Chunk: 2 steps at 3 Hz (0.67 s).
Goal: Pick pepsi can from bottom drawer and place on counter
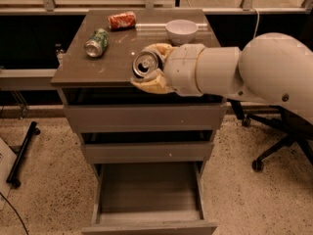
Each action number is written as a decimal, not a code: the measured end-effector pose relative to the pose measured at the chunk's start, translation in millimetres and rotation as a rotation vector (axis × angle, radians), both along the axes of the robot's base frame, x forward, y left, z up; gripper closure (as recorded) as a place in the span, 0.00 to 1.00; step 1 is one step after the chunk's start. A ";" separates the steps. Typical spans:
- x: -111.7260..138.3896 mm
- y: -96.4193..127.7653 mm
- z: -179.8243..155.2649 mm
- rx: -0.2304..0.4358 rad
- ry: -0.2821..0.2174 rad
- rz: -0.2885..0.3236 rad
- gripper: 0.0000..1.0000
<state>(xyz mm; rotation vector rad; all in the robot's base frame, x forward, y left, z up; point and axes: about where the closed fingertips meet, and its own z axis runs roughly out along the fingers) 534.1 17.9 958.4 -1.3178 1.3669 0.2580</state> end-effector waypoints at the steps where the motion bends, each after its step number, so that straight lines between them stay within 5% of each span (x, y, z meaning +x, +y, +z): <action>1: 64.4 2.6 14.9 0.014 -0.046 0.017 1.00; 2: 109.5 11.1 23.2 0.030 -0.064 0.028 1.00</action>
Offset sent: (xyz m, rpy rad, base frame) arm 0.1655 0.0166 0.0330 0.0503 -0.0865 0.0345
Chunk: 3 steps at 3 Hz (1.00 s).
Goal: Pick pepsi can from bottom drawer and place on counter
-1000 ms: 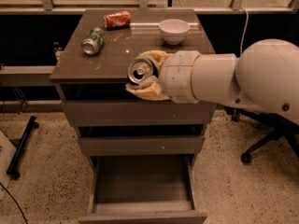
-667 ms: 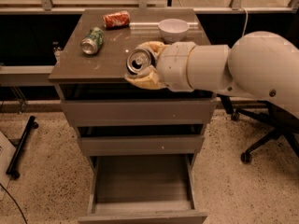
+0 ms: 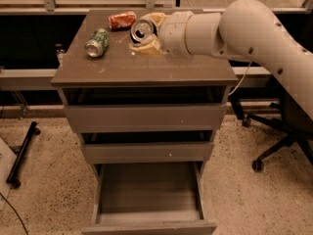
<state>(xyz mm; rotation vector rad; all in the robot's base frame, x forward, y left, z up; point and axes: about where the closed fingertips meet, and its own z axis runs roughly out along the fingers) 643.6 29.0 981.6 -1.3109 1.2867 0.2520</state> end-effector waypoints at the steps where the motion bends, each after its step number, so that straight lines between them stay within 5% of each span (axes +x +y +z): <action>1: 56.1 7.1 -9.3 0.000 0.020 -0.007 1.00; 3: 114.6 3.8 -43.6 -0.002 0.032 -0.051 0.97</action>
Offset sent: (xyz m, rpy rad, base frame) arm 0.1187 0.0051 -0.0321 0.0076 0.0429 -0.0346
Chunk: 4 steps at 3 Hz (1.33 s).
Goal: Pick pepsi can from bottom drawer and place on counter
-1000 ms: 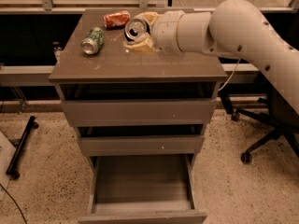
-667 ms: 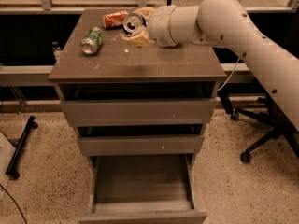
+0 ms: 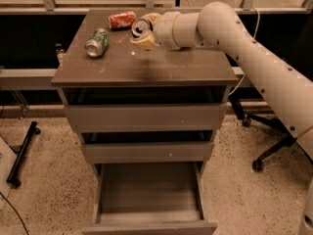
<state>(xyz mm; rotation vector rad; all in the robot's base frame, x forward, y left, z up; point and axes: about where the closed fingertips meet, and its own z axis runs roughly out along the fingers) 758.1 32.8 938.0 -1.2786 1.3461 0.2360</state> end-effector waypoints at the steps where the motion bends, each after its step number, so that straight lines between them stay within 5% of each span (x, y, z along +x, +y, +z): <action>1: 16.5 -3.1 -13.3 -0.007 0.000 -0.021 0.74; 4: 44.4 -6.9 -53.3 -0.022 0.061 -0.102 0.04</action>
Offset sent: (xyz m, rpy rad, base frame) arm 0.0551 -0.0132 -0.0495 -0.0136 0.0547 -0.1136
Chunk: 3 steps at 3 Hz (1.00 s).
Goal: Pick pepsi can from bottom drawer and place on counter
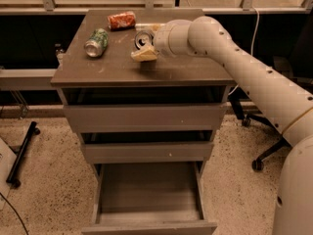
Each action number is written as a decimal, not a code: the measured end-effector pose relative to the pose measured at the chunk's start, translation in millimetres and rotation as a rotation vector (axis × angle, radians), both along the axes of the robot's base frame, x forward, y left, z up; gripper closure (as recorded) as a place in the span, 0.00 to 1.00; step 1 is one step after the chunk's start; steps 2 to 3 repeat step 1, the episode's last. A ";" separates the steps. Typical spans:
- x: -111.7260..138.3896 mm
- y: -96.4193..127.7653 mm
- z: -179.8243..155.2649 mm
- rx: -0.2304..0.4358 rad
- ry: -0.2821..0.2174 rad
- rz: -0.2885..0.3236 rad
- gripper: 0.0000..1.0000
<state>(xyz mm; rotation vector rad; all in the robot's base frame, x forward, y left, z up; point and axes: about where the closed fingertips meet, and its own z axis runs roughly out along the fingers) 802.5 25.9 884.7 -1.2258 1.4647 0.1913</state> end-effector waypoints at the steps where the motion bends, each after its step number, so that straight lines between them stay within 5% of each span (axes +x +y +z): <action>1: -0.1 1.4 -0.7 0.000 0.001 0.002 0.00; 3: -0.1 1.4 -0.7 0.000 0.001 0.002 0.00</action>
Offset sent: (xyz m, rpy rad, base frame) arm 0.0000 0.0000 0.0000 0.0000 0.0000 0.0000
